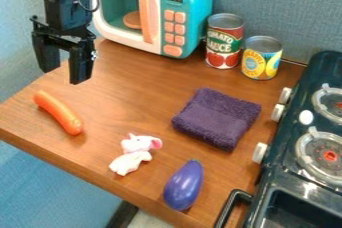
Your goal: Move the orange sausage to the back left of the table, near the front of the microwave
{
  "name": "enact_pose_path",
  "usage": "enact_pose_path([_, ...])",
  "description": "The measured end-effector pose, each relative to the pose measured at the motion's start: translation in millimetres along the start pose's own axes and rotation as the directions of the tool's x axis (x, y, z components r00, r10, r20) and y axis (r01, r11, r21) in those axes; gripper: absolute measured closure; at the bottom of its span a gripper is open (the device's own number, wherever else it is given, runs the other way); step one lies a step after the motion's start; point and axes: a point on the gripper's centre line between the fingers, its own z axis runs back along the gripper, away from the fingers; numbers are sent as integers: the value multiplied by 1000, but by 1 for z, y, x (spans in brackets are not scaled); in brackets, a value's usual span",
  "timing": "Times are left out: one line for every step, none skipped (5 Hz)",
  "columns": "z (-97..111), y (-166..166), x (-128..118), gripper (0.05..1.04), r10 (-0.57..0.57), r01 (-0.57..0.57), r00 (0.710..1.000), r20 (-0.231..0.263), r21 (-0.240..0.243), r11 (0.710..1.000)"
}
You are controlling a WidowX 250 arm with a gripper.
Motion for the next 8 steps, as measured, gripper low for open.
enact_pose_path([-10, -1, -2, 79, 1, -2, 1000, -28, -12, 1000])
enact_pose_path([-17, 0, 2, 79, 106, -106, 992, 63, 6, 994])
enact_pose_path([-10, 18, 2, 79, 238, -247, 960, 149, 47, 968])
enact_pose_path([-17, 31, -1, 79, 417, -440, 889, 191, 97, 893])
enact_pose_path([-22, 34, 0, 79, 584, -612, 776, 236, 64, 788])
enact_pose_path([-31, 37, 1, 79, 698, -718, 679, 230, 6, 696])
enact_pose_path([-43, 42, -3, 79, 762, -770, 628, 157, -18, 638])
enact_pose_path([-52, 48, -1, 79, 779, -785, 618, 105, 31, 618])
